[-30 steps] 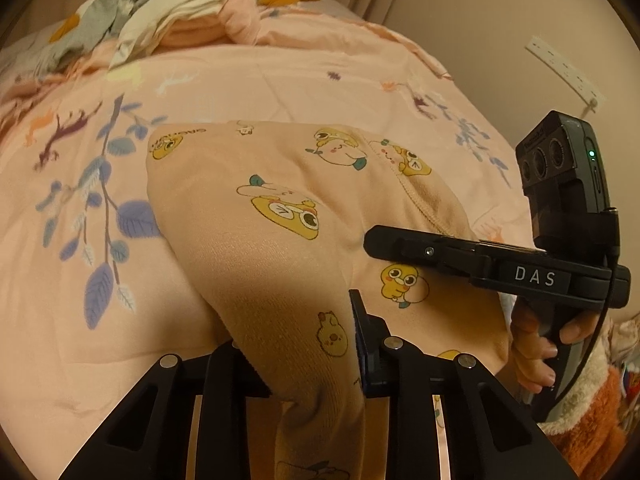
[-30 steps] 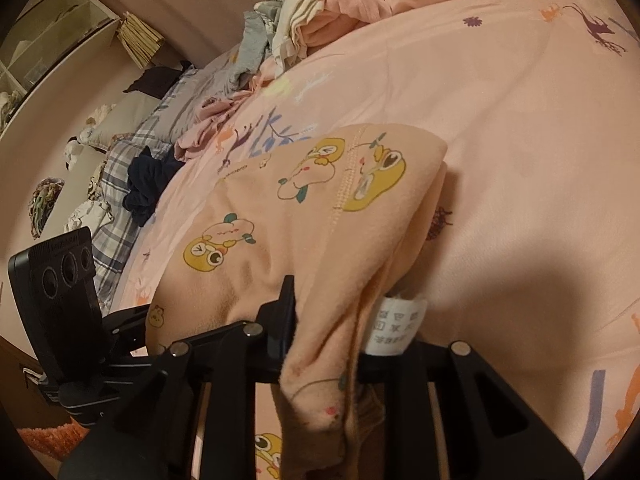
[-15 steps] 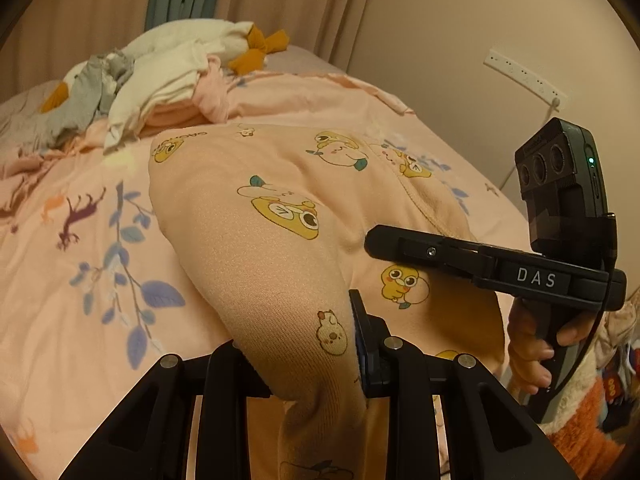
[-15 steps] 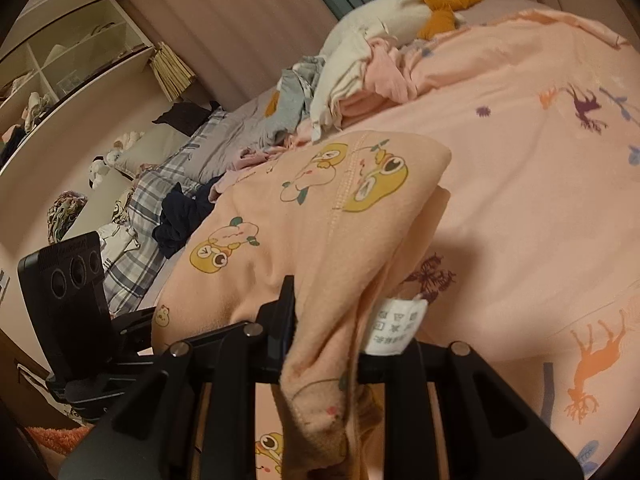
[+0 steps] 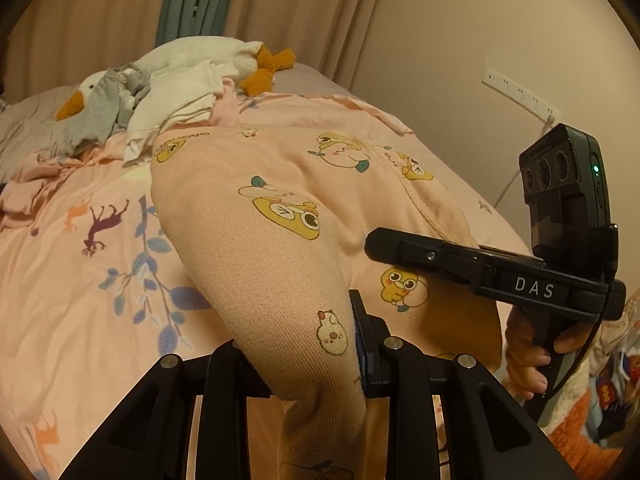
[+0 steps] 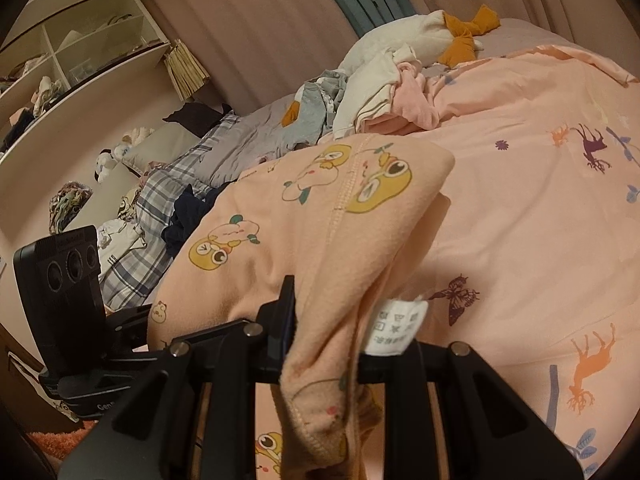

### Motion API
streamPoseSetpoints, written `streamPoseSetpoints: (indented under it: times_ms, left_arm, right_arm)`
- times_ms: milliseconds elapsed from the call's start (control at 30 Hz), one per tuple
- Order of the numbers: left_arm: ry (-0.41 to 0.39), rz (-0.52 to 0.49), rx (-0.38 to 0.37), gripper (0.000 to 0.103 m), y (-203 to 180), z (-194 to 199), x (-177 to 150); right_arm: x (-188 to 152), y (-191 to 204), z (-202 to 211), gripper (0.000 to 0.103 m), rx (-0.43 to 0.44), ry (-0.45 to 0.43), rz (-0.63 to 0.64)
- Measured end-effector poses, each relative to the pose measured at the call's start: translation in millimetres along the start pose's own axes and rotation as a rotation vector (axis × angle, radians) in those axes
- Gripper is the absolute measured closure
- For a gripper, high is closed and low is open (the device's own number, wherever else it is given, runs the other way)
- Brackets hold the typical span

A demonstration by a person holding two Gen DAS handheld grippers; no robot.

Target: Fold small clothes

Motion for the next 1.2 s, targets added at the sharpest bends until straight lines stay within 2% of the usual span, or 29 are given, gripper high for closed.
streamPoseSetpoints:
  times_ms: [200, 500, 933, 1200]
  left_arm:
    - [-0.027, 0.003, 0.03, 0.076, 7.8, 14.3, 3.2]
    - [-0.057, 0.065, 0.044, 0.076, 34.2, 31.4, 9.1]
    - [-0.057, 0.115, 0.056, 0.076, 63.9, 44.5, 12.9]
    - [-0.06, 0.133, 0.063, 0.076, 82.6, 56.9, 20.3]
  right_arm:
    - [4.7, 22.1, -8.2, 0.081, -0.002, -0.004, 0.059]
    - [6.9, 48.3, -23.7, 0.081, 0.033, -0.008, 0.088]
    - [8.7, 80.7, -54.2, 0.081, 0.04, 0.041, 0.151]
    - [13.0, 105.0, -66.0, 0.081, 0.046, 0.043, 0.174]
Point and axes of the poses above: each gripper's, at about its wrist camera, not at the fingertips, and z roughly against the way its jaws point, y to its left, x to its top, the point moved 6 cm from there along -z, roughly the way its jaws point, and after that the axes turned 11 degrees about -y, right-handed, at the moved point
